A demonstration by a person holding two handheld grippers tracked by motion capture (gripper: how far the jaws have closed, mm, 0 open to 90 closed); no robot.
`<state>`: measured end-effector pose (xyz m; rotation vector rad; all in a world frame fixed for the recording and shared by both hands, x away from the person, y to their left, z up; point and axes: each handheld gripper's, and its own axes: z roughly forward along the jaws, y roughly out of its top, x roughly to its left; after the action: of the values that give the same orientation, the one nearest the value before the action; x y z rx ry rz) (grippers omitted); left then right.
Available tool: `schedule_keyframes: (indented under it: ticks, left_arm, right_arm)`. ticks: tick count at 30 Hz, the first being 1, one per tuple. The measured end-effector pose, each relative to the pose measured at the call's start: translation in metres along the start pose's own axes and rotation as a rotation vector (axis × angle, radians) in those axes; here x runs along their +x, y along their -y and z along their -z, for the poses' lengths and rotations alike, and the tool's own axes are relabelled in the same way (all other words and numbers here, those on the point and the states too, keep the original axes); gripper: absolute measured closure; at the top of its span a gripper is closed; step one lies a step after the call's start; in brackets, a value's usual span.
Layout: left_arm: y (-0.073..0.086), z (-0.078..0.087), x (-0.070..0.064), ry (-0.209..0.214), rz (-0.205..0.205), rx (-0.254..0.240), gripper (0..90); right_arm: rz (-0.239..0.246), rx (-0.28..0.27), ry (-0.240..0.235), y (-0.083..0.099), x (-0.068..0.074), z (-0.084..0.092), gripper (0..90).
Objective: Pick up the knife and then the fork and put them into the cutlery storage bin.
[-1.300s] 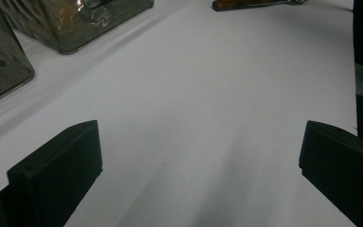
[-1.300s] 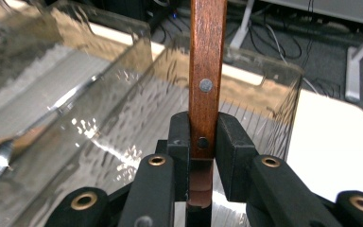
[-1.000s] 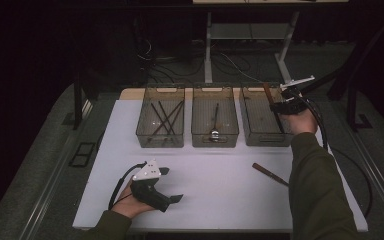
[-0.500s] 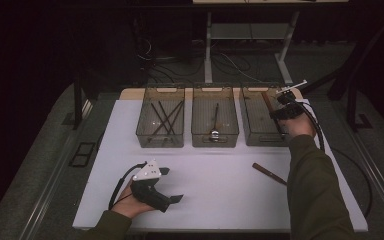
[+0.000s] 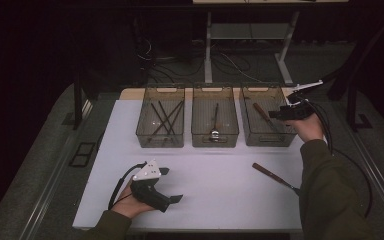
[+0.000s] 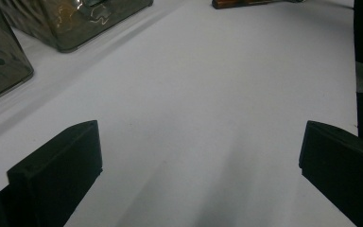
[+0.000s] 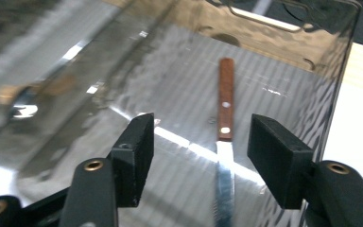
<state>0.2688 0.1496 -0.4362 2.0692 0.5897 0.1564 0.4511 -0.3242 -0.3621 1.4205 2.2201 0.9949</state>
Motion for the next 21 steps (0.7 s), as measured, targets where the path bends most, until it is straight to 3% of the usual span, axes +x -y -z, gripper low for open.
schedule_keyframes:
  ticks: [4,11,21]
  left_arm:
    - [0.000,0.000,0.001,0.004,-0.004,0.003,0.0]
    - [0.002,0.001,0.004,0.012,-0.015,0.015,0.0]
    - [0.005,0.003,0.005,0.000,-0.013,0.014,0.0]
  right_arm:
    - [0.018,-0.055,-0.032,0.010,0.007,0.020,36.5]
    - [0.057,-0.096,-0.097,0.032,0.020,0.045,34.6]
    - [0.100,-0.130,-0.159,0.067,0.040,0.060,32.7]
